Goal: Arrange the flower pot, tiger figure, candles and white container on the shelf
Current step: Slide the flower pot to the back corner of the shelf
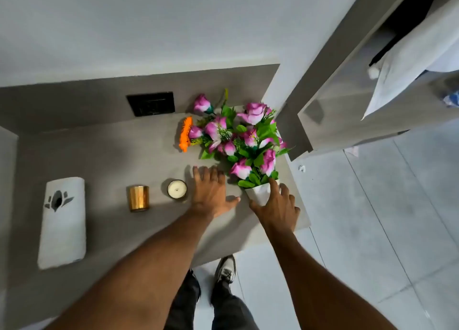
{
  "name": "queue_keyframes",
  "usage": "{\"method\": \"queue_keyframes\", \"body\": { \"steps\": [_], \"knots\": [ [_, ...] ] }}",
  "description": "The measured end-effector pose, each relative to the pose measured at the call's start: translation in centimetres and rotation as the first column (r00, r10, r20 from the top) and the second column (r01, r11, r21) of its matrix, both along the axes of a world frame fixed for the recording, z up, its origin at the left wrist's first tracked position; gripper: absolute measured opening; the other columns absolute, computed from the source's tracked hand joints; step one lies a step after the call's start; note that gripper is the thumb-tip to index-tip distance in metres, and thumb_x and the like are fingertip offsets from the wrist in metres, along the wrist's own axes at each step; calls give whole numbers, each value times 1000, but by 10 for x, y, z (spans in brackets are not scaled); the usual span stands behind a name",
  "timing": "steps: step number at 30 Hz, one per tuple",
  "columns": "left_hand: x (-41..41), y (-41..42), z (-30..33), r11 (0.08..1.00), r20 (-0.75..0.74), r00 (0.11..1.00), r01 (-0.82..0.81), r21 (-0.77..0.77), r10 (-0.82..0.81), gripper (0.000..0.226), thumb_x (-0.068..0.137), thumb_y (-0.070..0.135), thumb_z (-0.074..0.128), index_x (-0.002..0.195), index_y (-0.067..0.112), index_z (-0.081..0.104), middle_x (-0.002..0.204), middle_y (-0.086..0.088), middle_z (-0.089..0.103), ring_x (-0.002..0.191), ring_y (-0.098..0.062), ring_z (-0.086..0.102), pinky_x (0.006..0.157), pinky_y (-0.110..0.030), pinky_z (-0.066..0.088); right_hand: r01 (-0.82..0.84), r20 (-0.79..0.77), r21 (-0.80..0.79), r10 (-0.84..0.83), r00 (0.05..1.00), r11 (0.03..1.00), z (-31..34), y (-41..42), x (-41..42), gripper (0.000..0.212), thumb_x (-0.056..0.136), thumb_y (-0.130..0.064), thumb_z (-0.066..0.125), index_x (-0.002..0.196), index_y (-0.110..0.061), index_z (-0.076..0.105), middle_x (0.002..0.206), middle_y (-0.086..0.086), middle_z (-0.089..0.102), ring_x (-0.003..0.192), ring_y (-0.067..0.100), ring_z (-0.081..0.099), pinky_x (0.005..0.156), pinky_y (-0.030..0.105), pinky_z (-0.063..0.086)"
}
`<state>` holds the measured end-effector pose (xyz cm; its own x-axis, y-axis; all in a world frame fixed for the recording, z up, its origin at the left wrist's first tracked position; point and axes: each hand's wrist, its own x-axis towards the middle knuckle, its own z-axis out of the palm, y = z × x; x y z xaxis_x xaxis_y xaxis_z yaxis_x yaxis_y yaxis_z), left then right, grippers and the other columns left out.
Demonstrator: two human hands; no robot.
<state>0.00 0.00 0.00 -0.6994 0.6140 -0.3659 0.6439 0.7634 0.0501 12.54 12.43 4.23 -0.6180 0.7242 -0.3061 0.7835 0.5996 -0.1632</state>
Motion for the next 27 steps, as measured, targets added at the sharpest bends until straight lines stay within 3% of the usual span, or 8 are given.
{"method": "queue_keyframes", "body": {
  "steps": [3,7,12,14,19,22,25,27],
  "knots": [
    [-3,6,-14,995,65,993,-100,-25,102,121,72,98,31,159,14,23,170,-17,21,154,-47,18,117,-74,13,5,-88,-33,-8,996,999,-6,16,-7,80,74,-58,78,141,-32,44,139,7,61,122,37,59,96,49,52],
    [1,7,-48,985,105,982,-165,42,160,122,71,99,26,163,25,-8,173,-12,-19,156,-47,-20,117,-80,1,8,-267,3,-7,964,1000,-27,36,-7,79,72,-57,85,137,-25,55,134,8,66,114,38,66,90,45,55],
    [8,6,-73,976,14,986,-166,144,165,118,73,97,28,164,23,10,175,-13,-2,159,-46,-8,116,-82,0,92,-571,57,-43,820,994,-63,53,-25,71,70,-56,85,123,-17,58,121,9,66,106,34,68,78,43,57],
    [8,6,-78,971,-16,987,-157,180,163,118,73,96,34,163,22,18,175,-13,6,159,-46,-1,117,-81,3,130,-657,4,-96,748,991,-72,62,-47,73,73,-59,82,123,-13,56,121,11,64,111,34,64,81,45,57],
    [9,6,-91,964,-106,980,-139,227,166,117,72,97,34,162,23,23,175,-11,10,160,-44,4,118,-80,7,126,-786,-159,-202,584,979,-96,92,-120,86,69,-37,95,138,-6,53,125,17,60,118,36,59,91,47,54],
    [8,7,-98,963,-156,972,-139,230,177,117,72,98,33,162,24,22,175,-10,11,160,-43,6,117,-81,9,84,-829,-187,-204,521,979,-105,108,-159,87,70,-49,87,140,-14,51,131,15,58,122,34,58,98,45,53],
    [4,7,-95,962,-176,967,-142,232,185,117,69,98,36,161,25,24,174,-9,12,159,-44,10,117,-80,11,44,-873,-164,-166,458,986,-104,117,-186,70,67,-42,86,124,-33,46,122,17,59,114,38,62,94,50,56],
    [7,9,-96,963,-189,963,-146,228,191,117,68,97,37,160,26,24,175,-8,12,159,-44,12,117,-80,11,28,-880,-170,-165,446,985,-113,122,-193,67,67,-43,84,120,-35,43,119,17,60,110,40,65,91,53,58]
  ]
}}
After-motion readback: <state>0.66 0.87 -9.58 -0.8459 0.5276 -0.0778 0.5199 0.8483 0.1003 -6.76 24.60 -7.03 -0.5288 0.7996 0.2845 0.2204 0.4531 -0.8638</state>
